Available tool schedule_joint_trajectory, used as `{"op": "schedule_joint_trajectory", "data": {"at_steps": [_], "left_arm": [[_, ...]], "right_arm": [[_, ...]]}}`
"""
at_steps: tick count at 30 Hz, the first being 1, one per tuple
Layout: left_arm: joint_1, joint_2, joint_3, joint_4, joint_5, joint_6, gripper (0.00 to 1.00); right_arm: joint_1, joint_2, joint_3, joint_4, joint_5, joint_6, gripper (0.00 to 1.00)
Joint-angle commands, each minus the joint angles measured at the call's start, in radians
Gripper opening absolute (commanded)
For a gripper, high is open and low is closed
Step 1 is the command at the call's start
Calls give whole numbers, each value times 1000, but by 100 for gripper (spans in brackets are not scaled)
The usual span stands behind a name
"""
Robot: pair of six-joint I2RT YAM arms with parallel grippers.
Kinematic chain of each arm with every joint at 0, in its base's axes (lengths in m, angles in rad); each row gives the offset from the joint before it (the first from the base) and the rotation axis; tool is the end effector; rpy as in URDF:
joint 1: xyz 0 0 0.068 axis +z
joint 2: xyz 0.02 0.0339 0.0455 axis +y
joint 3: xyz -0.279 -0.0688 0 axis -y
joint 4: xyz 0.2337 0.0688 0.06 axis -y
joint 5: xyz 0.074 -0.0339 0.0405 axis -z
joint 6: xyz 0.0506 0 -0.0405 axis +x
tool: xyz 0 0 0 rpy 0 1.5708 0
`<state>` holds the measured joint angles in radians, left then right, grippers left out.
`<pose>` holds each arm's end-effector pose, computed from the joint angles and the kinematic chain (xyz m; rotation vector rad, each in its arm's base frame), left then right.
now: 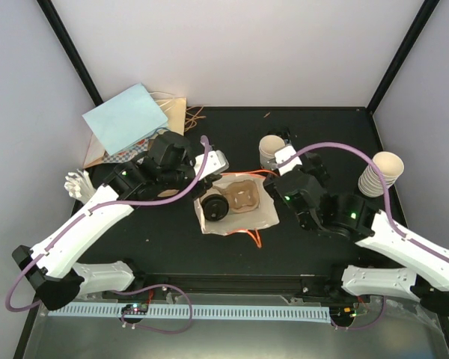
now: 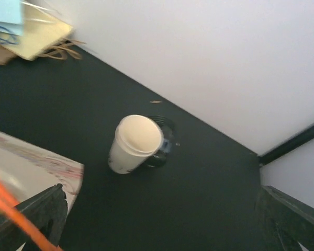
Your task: Pack the takeout coffee
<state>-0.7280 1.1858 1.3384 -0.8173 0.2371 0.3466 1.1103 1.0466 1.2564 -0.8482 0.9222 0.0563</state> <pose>0.1668 -0.1646 0.3909 1.2646 1.8676 -0.4711 0.1163 0.1437 0.4001 -0.5421 1.8709 -0.2599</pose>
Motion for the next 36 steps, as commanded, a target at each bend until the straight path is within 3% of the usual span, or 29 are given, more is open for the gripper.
{"op": "schedule_joint_trajectory", "data": {"at_steps": [1, 4, 13, 16, 19, 23, 29, 36], "left_arm": [[5, 0, 39, -3, -78, -45, 2], [7, 9, 50, -3, -95, -51, 2], [18, 34, 75, 9, -110, -93, 1], [24, 40, 83, 0, -125, -100, 2], [30, 35, 82, 1, -127, -108, 1], [35, 22, 74, 15, -119, -133, 2], [57, 23, 77, 23, -132, -205, 2], [98, 18, 75, 64, -102, -243, 2]], "right_arm": [[-5, -100, -29, 39, -205, 11, 100], [-4, -118, -39, 27, -433, -31, 100], [-4, -153, -57, 9, -573, -40, 100], [-4, -183, -67, 19, -459, -31, 100], [-4, -179, -49, 4, -200, 17, 100], [-4, -178, -50, 17, -3, 19, 100], [-4, -198, -135, 139, 194, -23, 100], [-4, -105, -204, 333, 499, -115, 100]]}}
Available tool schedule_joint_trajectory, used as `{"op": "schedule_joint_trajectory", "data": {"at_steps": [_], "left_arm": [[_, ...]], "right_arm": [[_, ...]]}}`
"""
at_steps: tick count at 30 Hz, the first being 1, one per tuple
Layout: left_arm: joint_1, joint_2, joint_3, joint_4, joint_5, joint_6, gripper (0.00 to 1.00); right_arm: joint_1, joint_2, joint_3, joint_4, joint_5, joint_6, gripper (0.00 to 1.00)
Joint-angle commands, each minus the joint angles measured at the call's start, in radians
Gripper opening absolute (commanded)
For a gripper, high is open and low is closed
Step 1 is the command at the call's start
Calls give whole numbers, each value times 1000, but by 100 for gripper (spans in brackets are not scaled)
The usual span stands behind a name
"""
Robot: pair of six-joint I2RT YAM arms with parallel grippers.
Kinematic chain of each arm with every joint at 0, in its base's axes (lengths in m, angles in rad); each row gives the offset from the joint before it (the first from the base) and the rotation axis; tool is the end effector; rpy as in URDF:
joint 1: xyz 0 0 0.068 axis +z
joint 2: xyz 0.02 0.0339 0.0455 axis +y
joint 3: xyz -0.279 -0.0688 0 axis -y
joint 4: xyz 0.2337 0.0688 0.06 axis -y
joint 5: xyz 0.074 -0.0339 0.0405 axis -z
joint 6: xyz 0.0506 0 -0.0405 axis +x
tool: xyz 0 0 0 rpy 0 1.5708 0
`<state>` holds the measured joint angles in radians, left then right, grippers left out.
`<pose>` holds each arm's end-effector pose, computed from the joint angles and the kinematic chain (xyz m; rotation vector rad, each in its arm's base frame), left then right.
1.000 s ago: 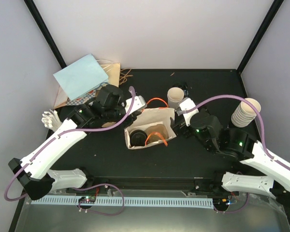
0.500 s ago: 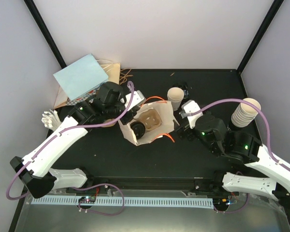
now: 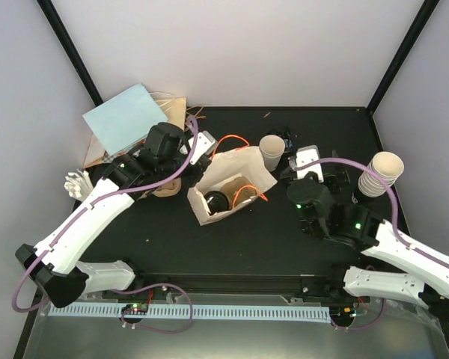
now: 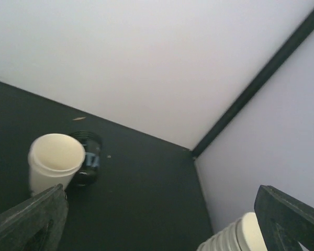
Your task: Pack the takeout coffee
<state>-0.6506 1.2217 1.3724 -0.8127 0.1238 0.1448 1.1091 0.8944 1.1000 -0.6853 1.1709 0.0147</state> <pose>0.1908 -0.1531 0.3937 0.9375 2.0553 -0.4115 0.1063 0.1091 0.3943 -0.2896 1.7438 -0.3897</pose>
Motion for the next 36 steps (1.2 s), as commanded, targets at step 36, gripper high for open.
{"op": "schedule_joint_trajectory", "data": {"at_steps": [36], "left_arm": [[210, 175, 154, 241, 128, -256, 2]], "right_arm": [[26, -5, -233, 190, 59, -143, 100]]}}
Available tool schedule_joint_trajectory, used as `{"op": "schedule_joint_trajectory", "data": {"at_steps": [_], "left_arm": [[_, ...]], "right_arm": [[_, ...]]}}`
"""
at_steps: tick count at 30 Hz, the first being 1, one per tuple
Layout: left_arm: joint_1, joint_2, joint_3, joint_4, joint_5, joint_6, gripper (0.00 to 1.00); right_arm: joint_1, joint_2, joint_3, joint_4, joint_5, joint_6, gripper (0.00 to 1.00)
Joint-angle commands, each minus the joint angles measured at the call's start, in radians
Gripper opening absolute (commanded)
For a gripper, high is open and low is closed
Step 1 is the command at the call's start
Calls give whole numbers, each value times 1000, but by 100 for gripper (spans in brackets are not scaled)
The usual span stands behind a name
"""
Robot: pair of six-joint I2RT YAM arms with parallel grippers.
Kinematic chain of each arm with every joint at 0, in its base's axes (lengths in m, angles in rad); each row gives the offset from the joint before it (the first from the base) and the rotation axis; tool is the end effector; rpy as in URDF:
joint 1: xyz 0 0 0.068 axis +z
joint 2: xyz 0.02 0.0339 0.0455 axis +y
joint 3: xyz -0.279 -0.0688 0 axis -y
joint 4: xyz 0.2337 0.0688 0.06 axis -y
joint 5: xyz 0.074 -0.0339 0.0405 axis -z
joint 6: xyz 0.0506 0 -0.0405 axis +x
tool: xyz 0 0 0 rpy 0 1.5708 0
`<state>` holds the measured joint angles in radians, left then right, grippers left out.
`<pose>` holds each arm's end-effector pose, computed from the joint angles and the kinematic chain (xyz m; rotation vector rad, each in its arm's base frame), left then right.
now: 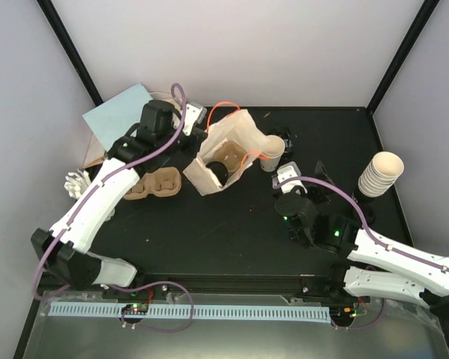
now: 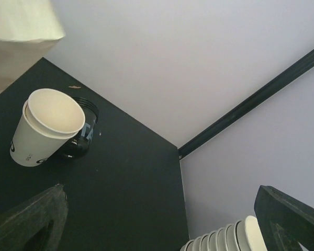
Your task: Pack the takeout coffee
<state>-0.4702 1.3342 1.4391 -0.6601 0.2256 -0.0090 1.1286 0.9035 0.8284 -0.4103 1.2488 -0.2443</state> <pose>0.2494 -0.1395 0.4039 0.6236 2.0628 -0.5207 0.1138 0.1281 0.3330 -0.4808 1.6943 -0.6352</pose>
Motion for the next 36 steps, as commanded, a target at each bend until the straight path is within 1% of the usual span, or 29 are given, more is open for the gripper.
{"op": "schedule_joint_trajectory", "data": {"at_steps": [1, 5, 8, 13, 17, 20, 22, 24, 27, 32, 36], "left_arm": [[38, 86, 105, 95, 28, -125, 2], [63, 163, 134, 154, 35, -215, 2], [90, 211, 137, 198, 37, -315, 2], [121, 267, 119, 275, 10, -457, 1], [128, 318, 122, 325, 3, -493, 2], [138, 344, 130, 335, 5, -503, 2], [143, 350, 131, 336, 10, -496, 6], [146, 350, 126, 338, 12, -494, 8], [150, 352, 125, 333, 21, -494, 15], [153, 327, 125, 303, 13, -475, 40], [154, 278, 123, 266, -31, -446, 54]], "right_arm": [[7, -16, 41, -92, -23, 124, 100], [6, -24, 42, -107, -40, 140, 100], [6, -30, 39, -107, -45, 143, 100], [7, -49, 31, -102, -58, 148, 100], [7, -52, 28, -121, -69, 173, 100], [6, -48, 25, -134, -73, 191, 100], [6, -48, 27, -140, -74, 202, 100], [6, -49, 29, -142, -79, 207, 100], [7, -51, 28, -140, -86, 204, 100], [7, -43, 31, -149, -90, 214, 100], [7, -38, 37, -163, -88, 233, 100]]}}
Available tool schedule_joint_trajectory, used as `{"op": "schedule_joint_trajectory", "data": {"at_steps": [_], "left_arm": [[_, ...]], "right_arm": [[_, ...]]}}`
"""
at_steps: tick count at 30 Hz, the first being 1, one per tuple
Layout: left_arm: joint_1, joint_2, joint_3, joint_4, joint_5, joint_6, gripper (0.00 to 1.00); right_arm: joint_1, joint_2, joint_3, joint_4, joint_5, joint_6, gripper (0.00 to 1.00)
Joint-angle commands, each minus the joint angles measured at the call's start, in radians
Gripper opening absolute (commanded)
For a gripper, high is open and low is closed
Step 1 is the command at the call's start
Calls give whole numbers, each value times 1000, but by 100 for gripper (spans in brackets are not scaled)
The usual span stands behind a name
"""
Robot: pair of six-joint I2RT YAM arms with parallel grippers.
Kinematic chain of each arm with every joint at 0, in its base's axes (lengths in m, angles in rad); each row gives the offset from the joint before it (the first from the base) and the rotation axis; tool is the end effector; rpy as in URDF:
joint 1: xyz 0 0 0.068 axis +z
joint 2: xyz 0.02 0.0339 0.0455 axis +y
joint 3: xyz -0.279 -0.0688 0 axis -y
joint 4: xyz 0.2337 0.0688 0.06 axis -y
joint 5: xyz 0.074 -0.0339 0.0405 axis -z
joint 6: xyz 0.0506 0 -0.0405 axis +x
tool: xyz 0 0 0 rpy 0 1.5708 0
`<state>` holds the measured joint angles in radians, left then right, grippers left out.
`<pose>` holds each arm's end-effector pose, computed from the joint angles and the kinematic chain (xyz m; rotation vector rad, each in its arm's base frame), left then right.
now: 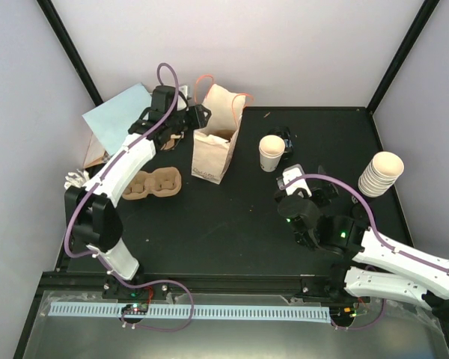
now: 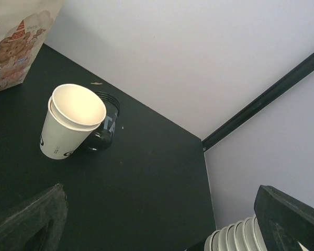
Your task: Pack the takeout coffee
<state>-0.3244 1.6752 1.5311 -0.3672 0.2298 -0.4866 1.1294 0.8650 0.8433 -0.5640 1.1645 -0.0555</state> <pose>0.3721 -0.1373 0.3565 -0.0293 2.1512 -0.7235 0.1071 0.1179 0.3288 -0.4550 1.7612 -0.4995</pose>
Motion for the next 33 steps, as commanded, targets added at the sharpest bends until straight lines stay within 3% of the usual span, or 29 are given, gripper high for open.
{"op": "schedule_joint_trajectory", "data": {"at_steps": [1, 4, 5, 6, 11, 22, 33], "left_arm": [[8, -82, 28, -34, -46, 37, 57], [9, -153, 0, -37, -76, 56, 76], [9, -179, -19, -33, -88, 60, 91], [10, -203, -31, -30, -96, 66, 98], [11, -283, -13, -92, -121, 89, 99], [12, -376, 63, -174, -103, 106, 99], [13, -411, 136, -229, -121, 140, 99]], "right_arm": [[6, 1, 21, -10, -4, 47, 100], [6, 10, 20, -12, -7, 59, 100], [5, 13, 20, -15, -7, 65, 100], [6, 15, 23, -16, -9, 74, 100], [6, -15, -25, 49, -42, 48, 100], [92, -160, -238, 392, -14, -290, 100], [201, -132, -299, 396, 38, -309, 100]]}}
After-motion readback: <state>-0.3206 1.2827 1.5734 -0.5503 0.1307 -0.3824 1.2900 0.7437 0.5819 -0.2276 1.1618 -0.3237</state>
